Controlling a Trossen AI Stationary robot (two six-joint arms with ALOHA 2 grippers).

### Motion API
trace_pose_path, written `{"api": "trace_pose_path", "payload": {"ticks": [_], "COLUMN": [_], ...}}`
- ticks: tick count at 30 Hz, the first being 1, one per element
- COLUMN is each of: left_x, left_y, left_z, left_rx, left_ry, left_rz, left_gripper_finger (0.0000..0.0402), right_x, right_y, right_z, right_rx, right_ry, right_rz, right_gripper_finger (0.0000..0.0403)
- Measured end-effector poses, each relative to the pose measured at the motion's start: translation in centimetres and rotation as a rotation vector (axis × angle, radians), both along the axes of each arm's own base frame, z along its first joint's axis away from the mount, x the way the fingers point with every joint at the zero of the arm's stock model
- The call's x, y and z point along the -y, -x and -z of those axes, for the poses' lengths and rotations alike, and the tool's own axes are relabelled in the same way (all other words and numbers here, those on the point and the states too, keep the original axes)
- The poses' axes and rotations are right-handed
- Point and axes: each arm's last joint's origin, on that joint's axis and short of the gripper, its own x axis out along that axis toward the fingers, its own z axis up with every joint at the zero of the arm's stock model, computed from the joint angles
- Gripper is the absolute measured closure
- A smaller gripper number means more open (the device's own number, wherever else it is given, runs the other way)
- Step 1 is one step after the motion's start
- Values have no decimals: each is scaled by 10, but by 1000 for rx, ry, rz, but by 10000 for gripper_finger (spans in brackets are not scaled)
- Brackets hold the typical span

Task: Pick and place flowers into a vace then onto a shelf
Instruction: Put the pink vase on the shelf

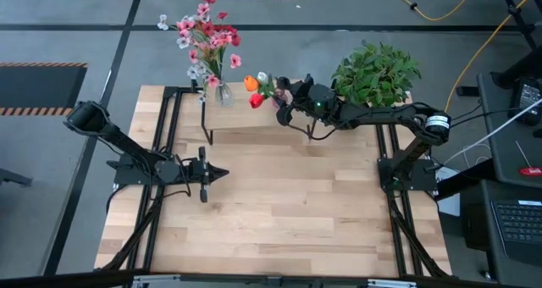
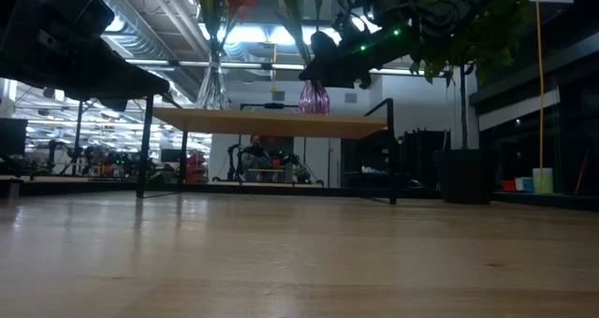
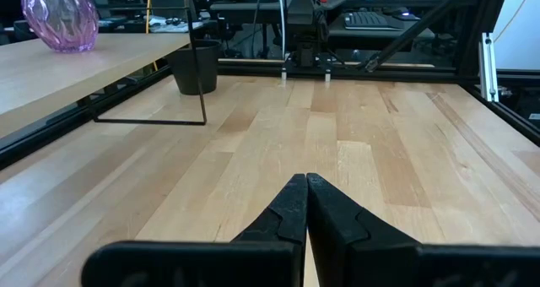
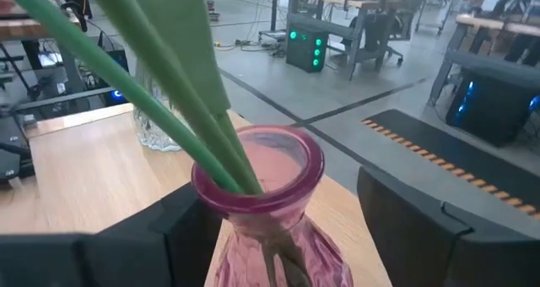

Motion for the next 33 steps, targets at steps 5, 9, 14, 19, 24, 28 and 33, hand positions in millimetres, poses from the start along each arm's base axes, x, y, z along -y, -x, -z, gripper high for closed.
{"api": "trace_pose_path", "payload": {"ticks": [5, 9, 14, 19, 24, 28, 33], "left_x": [0, 0, 0, 0, 0, 0, 0], "left_y": [0, 0, 0, 0, 0, 0, 0], "left_z": [0, 0, 0, 0, 0, 0, 0], "left_rx": [0, 0, 0, 0, 0, 0, 0], "left_ry": [0, 0, 0, 0, 0, 0, 0], "left_rz": [0, 0, 0, 0, 0, 0, 0], "left_gripper_finger": [396, 396, 396, 396, 396, 396, 396], "right_x": [5, 5, 5, 5, 5, 4, 6], "right_y": [3, 3, 3, 3, 3, 2, 3], "right_z": [3, 4, 4, 4, 4, 4, 4], "right_rx": [-19, -28, -30, -30, -29, -28, -32], "right_ry": [-28, -30, -28, -28, -32, -35, -32], "right_rz": [18, 20, 20, 20, -7, -24, -18], "right_gripper_finger": [136, 142, 143, 143, 144, 144, 144]}}
